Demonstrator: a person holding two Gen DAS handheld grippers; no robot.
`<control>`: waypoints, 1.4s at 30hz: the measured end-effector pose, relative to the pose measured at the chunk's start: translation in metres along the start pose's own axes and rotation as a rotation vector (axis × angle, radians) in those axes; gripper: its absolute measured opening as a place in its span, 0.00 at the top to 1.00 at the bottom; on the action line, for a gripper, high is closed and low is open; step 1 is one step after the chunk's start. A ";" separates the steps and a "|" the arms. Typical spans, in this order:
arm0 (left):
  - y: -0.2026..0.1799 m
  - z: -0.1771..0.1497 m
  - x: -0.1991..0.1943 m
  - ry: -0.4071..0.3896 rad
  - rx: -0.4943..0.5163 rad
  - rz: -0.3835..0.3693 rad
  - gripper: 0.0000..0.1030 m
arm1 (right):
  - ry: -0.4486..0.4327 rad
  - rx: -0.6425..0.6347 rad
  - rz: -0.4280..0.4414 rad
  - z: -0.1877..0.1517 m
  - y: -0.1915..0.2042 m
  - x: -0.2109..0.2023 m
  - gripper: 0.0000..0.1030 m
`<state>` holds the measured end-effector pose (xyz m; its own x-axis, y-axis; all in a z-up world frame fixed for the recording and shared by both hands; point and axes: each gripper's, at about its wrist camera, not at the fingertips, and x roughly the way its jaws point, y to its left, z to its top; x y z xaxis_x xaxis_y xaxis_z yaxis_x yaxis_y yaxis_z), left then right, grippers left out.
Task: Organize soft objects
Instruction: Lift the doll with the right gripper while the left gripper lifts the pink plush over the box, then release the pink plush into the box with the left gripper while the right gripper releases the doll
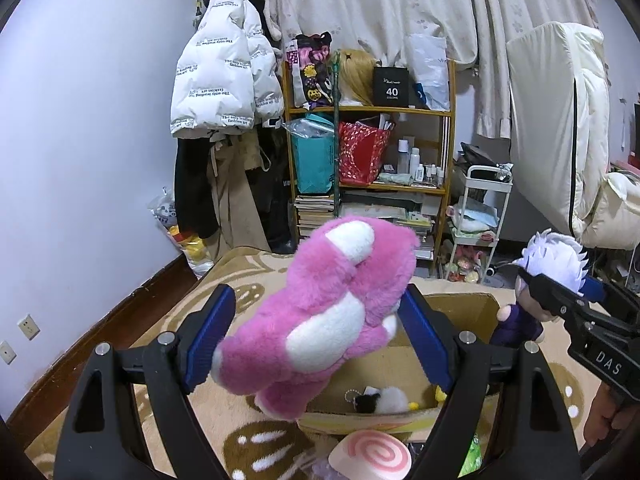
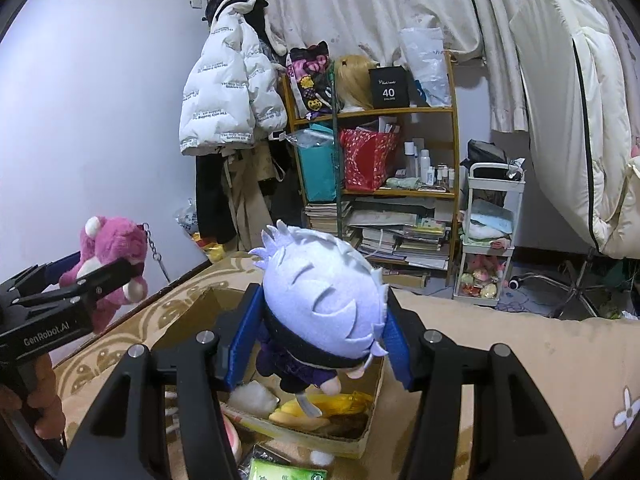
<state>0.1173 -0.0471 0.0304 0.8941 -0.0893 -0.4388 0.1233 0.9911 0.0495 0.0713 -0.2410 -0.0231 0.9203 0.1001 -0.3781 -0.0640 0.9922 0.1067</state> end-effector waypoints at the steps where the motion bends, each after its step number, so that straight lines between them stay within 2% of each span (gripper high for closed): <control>1: 0.001 -0.001 0.002 0.001 -0.004 -0.001 0.20 | 0.001 0.000 -0.001 -0.001 0.000 0.002 0.42; 8: 0.001 -0.010 0.015 0.020 -0.008 -0.009 0.20 | 0.026 -0.006 -0.003 -0.010 0.003 0.015 0.42; 15: -0.005 -0.017 0.026 0.037 -0.002 -0.052 0.20 | 0.047 -0.026 0.001 -0.016 0.005 0.025 0.41; 21: -0.013 -0.026 0.039 0.106 0.016 -0.086 0.20 | 0.087 -0.027 -0.008 -0.022 0.003 0.036 0.41; 29: -0.019 -0.034 0.046 0.124 0.035 -0.089 0.20 | 0.112 -0.034 -0.018 -0.029 0.001 0.044 0.41; 38: -0.013 -0.043 0.052 0.171 0.019 -0.041 0.20 | 0.148 0.007 0.015 -0.032 -0.006 0.051 0.39; 42: -0.007 -0.046 0.050 0.191 0.012 -0.031 0.18 | 0.145 0.018 0.024 -0.033 -0.009 0.049 0.24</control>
<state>0.1411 -0.0537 -0.0334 0.7920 -0.0981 -0.6027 0.1554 0.9869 0.0437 0.1040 -0.2426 -0.0723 0.8533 0.1347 -0.5038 -0.0773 0.9880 0.1334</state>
